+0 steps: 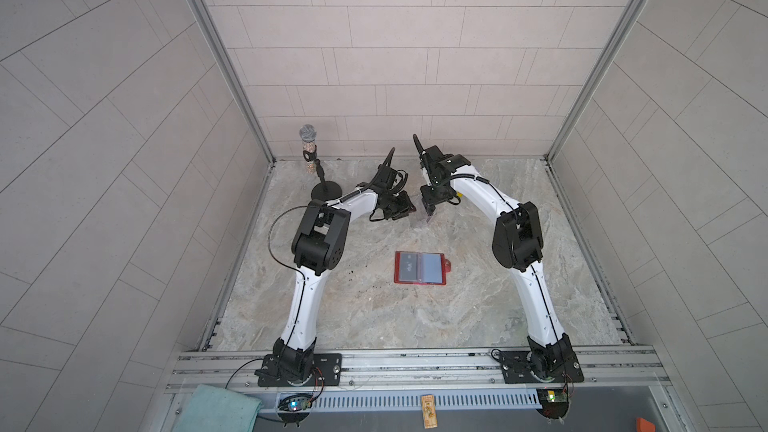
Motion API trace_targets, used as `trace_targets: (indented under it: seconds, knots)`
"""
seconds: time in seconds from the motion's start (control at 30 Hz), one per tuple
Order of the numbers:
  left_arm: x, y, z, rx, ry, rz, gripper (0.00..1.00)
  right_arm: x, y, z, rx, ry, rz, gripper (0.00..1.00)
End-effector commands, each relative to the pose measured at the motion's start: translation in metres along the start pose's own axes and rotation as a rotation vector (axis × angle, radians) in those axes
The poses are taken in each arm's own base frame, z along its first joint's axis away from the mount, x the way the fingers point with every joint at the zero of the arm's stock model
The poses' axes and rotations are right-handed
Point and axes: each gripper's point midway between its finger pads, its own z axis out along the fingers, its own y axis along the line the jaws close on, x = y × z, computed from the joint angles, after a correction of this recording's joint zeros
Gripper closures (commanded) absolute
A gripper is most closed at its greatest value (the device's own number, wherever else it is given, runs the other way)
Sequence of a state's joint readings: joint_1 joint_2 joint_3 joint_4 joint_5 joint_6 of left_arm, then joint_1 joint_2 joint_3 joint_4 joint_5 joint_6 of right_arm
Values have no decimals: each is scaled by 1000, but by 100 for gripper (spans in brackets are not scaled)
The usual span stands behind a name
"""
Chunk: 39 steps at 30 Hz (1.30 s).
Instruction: Put the credit cards into the card holder
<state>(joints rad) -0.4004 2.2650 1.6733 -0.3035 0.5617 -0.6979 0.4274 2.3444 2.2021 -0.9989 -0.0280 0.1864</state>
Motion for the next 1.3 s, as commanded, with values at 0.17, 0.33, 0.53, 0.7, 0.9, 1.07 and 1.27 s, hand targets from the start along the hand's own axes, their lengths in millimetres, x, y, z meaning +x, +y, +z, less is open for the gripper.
trace_targets:
  seconds: [0.17, 0.33, 0.53, 0.7, 0.9, 1.07, 1.27]
  knots:
    - [10, 26, 6, -77, 50, -30, 62, -5, -14, -30, 39, -28, -6, 69]
    - [11, 26, 7, -75, 53, -30, 62, -5, -14, -33, 42, -31, -7, 72]
    - [12, 26, 7, -74, 55, -31, 62, -5, -12, -35, 45, -32, -11, 82]
    - [12, 27, 8, -76, 58, -32, 62, -5, -14, -37, 55, -36, -12, 83]
    - [12, 28, 8, -78, 57, -33, 62, -5, -14, -39, 61, -38, -13, 78]
    - [12, 28, 8, -78, 57, -33, 62, -5, -15, -40, 65, -36, -13, 81]
    - [13, 29, 9, -78, 60, -35, 62, -4, -14, -42, 57, -36, -14, 89]
